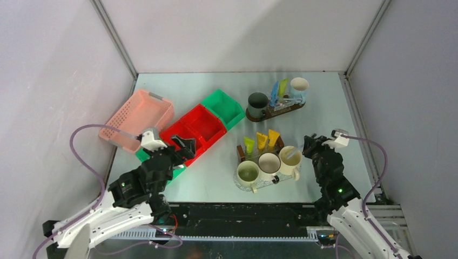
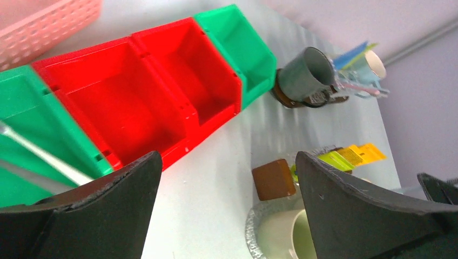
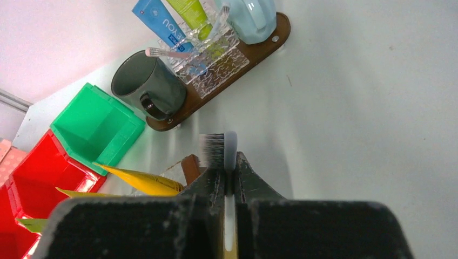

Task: Prepare toiletry sets of a toothbrush and toothpaste on the tray
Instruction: Place the toothbrush in the cup.

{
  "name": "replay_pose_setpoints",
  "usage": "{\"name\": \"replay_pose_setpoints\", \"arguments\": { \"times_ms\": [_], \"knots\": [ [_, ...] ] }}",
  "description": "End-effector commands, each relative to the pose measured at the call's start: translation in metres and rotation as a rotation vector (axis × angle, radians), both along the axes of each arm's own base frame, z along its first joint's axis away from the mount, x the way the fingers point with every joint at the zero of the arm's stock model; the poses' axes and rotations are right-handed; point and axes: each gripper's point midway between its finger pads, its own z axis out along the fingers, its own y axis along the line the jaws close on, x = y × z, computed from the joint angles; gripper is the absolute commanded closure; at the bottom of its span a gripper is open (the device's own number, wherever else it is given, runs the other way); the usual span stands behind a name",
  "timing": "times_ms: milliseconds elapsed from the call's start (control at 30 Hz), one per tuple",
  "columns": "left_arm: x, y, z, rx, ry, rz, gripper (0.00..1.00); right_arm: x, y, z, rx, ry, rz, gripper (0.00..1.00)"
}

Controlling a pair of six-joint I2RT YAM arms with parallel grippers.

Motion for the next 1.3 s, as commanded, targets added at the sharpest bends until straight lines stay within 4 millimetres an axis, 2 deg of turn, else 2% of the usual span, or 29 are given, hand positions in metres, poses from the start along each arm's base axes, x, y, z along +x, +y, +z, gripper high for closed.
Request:
{"name": "replay_pose_setpoints", "arguments": {
  "times_ms": [0,167,233,367,467,567,600,700,733,833,900,1033,1267],
  "knots": [
    [-0.005,0.037,-0.024,0.004,0.070,0.148,0.00,0.004,0.005,0.008,0.078,-0.035,0.003,0.94],
    [-0.007,0.046,-0.033,-0.021,0.099,0.196,0.01,-0.001,0.009,-0.007,0.083,0.023,0.023,0.85],
    [-0.007,0.049,-0.037,-0.027,0.112,0.215,0.01,-0.005,0.009,-0.011,0.083,0.041,0.027,0.78],
    [-0.007,0.054,-0.044,-0.040,0.137,0.250,0.02,-0.011,0.005,-0.012,0.073,0.062,0.022,0.56],
    [-0.007,0.057,-0.049,-0.044,0.159,0.271,0.03,-0.016,0.000,-0.001,0.070,0.050,0.014,0.40],
    [-0.008,0.062,-0.053,-0.035,0.182,0.298,0.03,-0.023,-0.009,0.005,0.055,0.061,-0.017,0.29],
    [-0.008,0.063,-0.054,-0.033,0.190,0.303,0.03,-0.024,-0.011,0.016,0.062,0.042,-0.024,0.24],
    [-0.009,0.072,-0.059,-0.016,0.225,0.344,0.03,-0.032,-0.023,0.029,0.049,0.036,-0.063,0.11],
    [-0.009,0.072,-0.060,-0.016,0.237,0.348,0.03,-0.034,-0.026,0.040,0.056,0.012,-0.069,0.03],
    [-0.010,0.080,-0.067,-0.011,0.275,0.387,0.03,-0.042,-0.038,0.059,0.035,-0.022,-0.104,0.01],
    [-0.011,0.082,-0.073,-0.018,0.313,0.407,0.04,-0.047,-0.046,0.079,0.026,-0.062,-0.129,0.01],
    [-0.015,0.096,-0.085,-0.020,0.379,0.486,0.09,-0.056,-0.060,0.104,-0.012,-0.110,-0.166,0.01],
    [-0.014,0.111,-0.110,-0.019,0.473,0.597,0.15,-0.064,-0.071,0.117,-0.046,-0.135,-0.198,0.01]
  ]
}}
